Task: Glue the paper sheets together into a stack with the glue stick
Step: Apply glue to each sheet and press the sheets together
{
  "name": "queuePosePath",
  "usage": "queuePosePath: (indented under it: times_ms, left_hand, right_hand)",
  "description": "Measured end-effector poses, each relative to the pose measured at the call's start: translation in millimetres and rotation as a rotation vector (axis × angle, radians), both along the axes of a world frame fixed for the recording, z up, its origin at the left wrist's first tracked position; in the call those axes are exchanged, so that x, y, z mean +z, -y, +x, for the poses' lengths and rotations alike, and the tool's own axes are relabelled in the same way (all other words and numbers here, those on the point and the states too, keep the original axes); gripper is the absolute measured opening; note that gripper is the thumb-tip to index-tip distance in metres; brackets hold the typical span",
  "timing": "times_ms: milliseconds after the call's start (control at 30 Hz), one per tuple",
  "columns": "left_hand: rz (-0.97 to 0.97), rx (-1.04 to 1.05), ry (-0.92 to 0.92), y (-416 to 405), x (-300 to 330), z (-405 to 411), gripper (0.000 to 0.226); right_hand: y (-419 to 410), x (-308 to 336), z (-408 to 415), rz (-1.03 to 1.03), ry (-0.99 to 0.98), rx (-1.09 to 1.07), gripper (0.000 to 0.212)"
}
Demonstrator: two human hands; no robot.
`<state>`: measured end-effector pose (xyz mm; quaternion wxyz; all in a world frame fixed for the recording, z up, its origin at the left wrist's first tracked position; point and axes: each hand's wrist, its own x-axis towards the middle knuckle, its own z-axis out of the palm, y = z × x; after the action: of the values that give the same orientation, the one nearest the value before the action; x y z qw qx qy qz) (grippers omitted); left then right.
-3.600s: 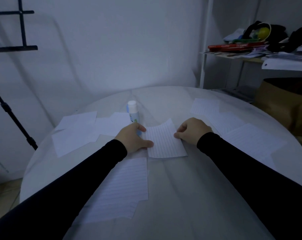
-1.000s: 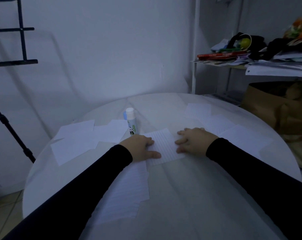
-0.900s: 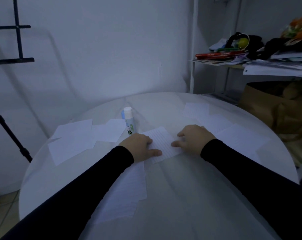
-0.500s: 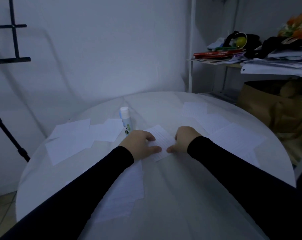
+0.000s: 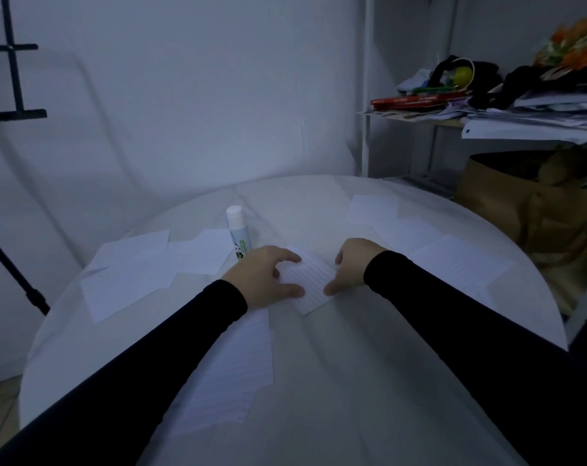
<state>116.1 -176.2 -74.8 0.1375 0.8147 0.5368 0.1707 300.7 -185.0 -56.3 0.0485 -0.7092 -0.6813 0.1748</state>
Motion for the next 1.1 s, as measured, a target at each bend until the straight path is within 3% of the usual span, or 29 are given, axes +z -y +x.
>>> queuePosePath:
  times_ms: [200, 333, 500, 600, 833, 1000, 1100]
  left_hand:
    - [-0.005, -0.011, 0.002, 0.4, 1.0, 3.9, 0.061]
    - [0.001, 0.026, -0.044, 1.6, -0.8, 8.1, 0.054]
    - [0.005, -0.008, 0.037, -1.9, 5.0, 5.8, 0.043]
    - [0.045, -0.034, -0.03, -2.3, 2.1, 3.3, 0.049]
    - [0.017, -0.069, -0.227, -5.7, 1.3, 4.0, 0.07]
    - [0.074, -0.077, -0.077, -4.2, 5.0, 2.6, 0.055]
    - [0.141, -0.087, -0.023, -2.8, 9.8, 3.1, 0.048]
  right_hand:
    - [-3.5, -7.9, 8.0, -0.023, -0.175, -0.015, 0.058]
    - [1.4, -17.3, 0.7, 0.123, 0.016, -0.054, 0.06]
    - [0.0, -16.9, -1.1, 0.099, 0.094, 0.008, 0.055]
    - [1.4, -12.0, 1.7, 0.076, 0.083, 0.07, 0.064]
    - [2.2, -7.6, 11.4, 0.044, -0.039, 0.25, 0.05]
    - [3.0, -3.0, 13.9, 0.042, -0.175, 0.261, 0.076]
    - [-1.5, -2.4, 13.5, 0.088, -0.123, 0.287, 0.054]
